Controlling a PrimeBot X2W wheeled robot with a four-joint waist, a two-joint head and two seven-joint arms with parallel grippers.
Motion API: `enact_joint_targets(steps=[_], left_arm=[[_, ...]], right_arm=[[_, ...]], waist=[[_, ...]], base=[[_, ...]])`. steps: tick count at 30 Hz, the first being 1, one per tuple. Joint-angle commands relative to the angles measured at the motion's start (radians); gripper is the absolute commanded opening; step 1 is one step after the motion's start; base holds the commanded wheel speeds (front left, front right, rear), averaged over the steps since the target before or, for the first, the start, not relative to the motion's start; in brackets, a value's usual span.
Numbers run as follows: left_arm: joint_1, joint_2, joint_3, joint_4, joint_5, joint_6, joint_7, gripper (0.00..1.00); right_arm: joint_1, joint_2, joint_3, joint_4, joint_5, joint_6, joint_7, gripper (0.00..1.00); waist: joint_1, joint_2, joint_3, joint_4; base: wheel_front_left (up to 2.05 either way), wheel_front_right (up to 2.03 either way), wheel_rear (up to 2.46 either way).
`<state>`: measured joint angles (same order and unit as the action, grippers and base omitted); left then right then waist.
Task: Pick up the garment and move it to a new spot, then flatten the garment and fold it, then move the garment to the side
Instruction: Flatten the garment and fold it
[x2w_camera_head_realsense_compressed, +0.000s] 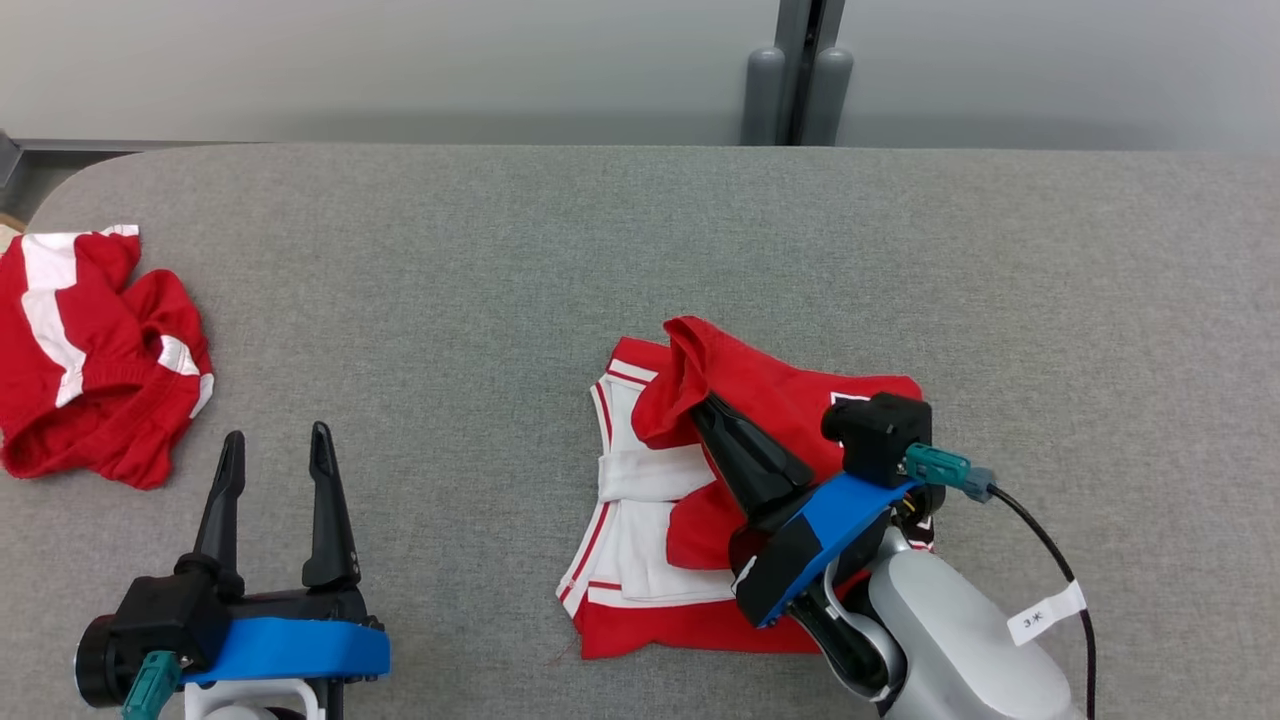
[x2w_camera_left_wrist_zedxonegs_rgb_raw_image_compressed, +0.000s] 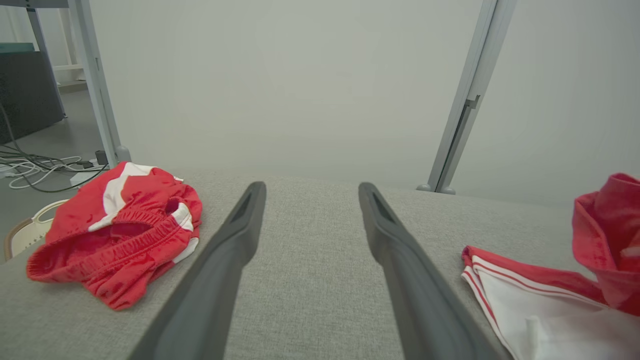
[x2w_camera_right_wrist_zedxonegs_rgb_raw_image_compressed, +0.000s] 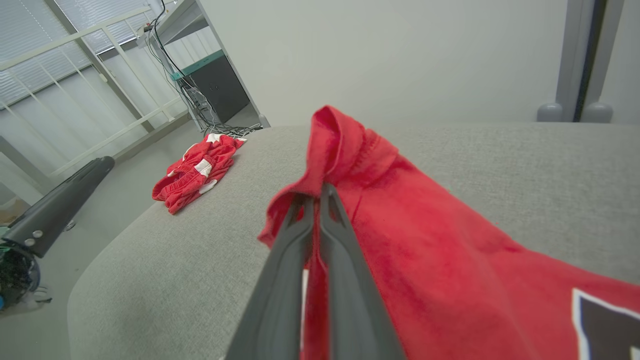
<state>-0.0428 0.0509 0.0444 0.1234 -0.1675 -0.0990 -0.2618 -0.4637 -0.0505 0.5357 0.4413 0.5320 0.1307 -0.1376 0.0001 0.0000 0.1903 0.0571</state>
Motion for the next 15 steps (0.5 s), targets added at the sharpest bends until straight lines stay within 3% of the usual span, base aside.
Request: enact_joint_targets(steps=[1,4,5,6,7,15], left_arm=[[-0.018,-0.001,-0.006,0.005,-0.006,-0.004,-0.004,1.0],[-0.025,-0.001,-0.008,0.011,-0.008,-0.005,-0.004,1.0],[-0.026,-0.001,-0.008,0.013,-0.008,-0.005,-0.004,1.0],[-0.026,-0.001,-0.007,0.015,-0.008,-0.003,-0.004,1.0],[-0.025,-0.001,-0.007,0.016,-0.01,-0.003,-0.004,1.0],[-0.007,-0.001,-0.005,0.016,-0.01,0.002,-0.004,1.0]], right_arm=[[-0.03,0.0,0.021,0.034,0.019,0.0,-0.018,0.0],[-0.055,-0.001,0.053,0.09,0.044,0.0,-0.03,0.0],[-0.063,0.0,0.061,0.106,0.049,0.0,-0.039,0.07],[-0.068,0.0,0.069,0.123,0.055,0.0,-0.043,0.48],[-0.072,0.0,0.075,0.136,0.061,0.0,-0.053,1.0],[-0.088,-0.001,0.05,0.179,0.035,0.0,-0.111,1.0]], waist=[[-0.0001,0.0,0.004,0.011],[-0.0001,0.0,0.007,0.02],[-0.0001,0.0,0.008,0.022],[-0.0001,0.0,0.008,0.023],[-0.0001,0.0,0.008,0.023],[-0.0001,0.0,-0.009,-0.002]], base=[[0.0,0.0,0.0],[0.0,0.0,0.0],[0.0,0.0,0.0],[0.0,0.0,0.0],[0.0,0.0,0.0],[0.0,0.0,0.0]])
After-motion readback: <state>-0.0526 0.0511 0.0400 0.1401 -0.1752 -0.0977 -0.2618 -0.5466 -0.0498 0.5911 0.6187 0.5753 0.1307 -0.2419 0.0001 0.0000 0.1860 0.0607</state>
